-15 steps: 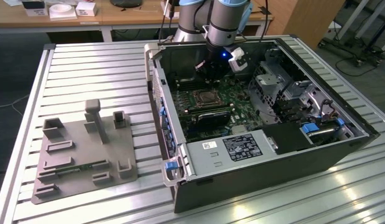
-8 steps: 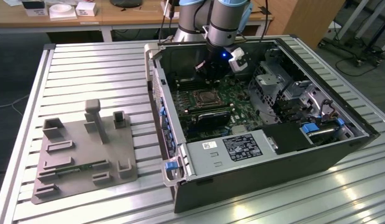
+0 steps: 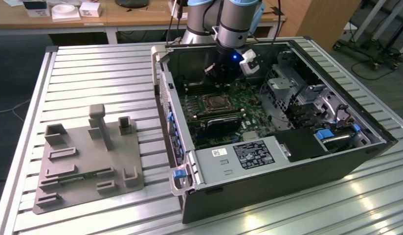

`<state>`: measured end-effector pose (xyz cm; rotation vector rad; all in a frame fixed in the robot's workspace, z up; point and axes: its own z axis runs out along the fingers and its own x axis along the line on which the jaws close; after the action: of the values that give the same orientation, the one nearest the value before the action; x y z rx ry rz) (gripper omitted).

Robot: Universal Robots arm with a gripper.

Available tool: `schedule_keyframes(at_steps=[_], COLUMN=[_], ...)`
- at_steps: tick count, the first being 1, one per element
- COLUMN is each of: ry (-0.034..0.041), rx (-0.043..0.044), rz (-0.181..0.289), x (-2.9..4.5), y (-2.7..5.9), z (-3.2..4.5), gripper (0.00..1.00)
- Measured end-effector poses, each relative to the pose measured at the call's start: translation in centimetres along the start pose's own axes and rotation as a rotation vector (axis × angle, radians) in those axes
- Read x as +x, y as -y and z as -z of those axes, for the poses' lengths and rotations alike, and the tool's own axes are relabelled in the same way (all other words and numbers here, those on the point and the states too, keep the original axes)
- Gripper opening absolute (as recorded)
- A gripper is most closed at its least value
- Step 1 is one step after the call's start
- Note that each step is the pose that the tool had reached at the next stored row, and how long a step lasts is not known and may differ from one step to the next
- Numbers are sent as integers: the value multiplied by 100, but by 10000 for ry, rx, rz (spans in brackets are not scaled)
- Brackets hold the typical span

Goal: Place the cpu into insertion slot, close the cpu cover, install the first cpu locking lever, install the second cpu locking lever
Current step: 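Install the first cpu locking lever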

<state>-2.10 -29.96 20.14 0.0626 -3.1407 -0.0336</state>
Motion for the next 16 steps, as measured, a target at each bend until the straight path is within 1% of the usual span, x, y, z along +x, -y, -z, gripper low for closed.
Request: schedule_keyframes(at_steps=[2, 4, 8, 13, 16], ry=[0, -3, -11, -16, -19], rx=[1, 38, 183, 323, 390], rz=[0, -1, -1, 0, 0], x=[0, 1, 0, -1, -2], y=[0, 1, 1, 2, 2], z=[0, 1, -4, -21, -33], gripper=[10, 10, 10, 10, 10])
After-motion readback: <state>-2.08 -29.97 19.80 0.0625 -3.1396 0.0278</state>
